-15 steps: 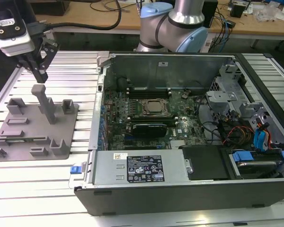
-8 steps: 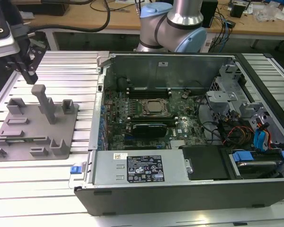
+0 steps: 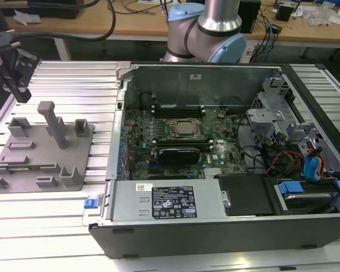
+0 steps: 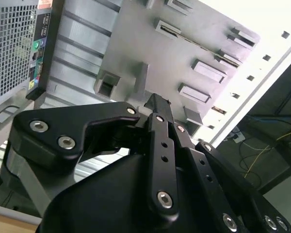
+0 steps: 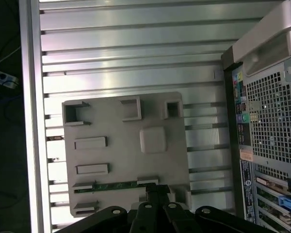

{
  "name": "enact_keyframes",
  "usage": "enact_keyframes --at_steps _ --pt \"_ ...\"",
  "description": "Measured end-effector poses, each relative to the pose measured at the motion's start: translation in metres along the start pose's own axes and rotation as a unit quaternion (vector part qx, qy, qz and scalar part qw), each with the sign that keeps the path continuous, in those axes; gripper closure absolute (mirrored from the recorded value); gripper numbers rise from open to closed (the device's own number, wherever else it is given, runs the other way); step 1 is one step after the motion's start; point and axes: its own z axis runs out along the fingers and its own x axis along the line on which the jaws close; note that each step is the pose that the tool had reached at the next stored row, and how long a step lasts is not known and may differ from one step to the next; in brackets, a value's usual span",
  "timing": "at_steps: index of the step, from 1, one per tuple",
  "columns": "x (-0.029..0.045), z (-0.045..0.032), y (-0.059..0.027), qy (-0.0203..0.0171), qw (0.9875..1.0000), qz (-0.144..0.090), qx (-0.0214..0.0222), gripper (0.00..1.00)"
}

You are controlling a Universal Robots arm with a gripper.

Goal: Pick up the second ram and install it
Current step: 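Reach for the second ram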

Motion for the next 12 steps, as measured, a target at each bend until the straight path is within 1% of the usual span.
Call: enact_keyframes --at_steps 1,2,5,7,9,10,12 --pt "0.0027 0.0003 -0.0002 0.0 1.0 0.0 0.0 0.92" --pt "0.0083 0.0009 -0.0007 0.0 1.0 0.0 0.0 0.92" --pt "0.017 0.0018 -0.0014 0.0 1.0 0.0 0.0 0.92" --pt "0.0264 0.0034 -0.0021 0.0 1.0 0.0 0.0 0.92" --pt "0.0353 0.0072 -0.003 0.0 1.0 0.0 0.0 0.92" --pt "0.0379 0.0097 -0.0033 0.0 1.0 0.0 0.0 0.92" --pt "0.0396 0.0145 -0.0041 0.0 1.0 0.0 0.0 0.92"
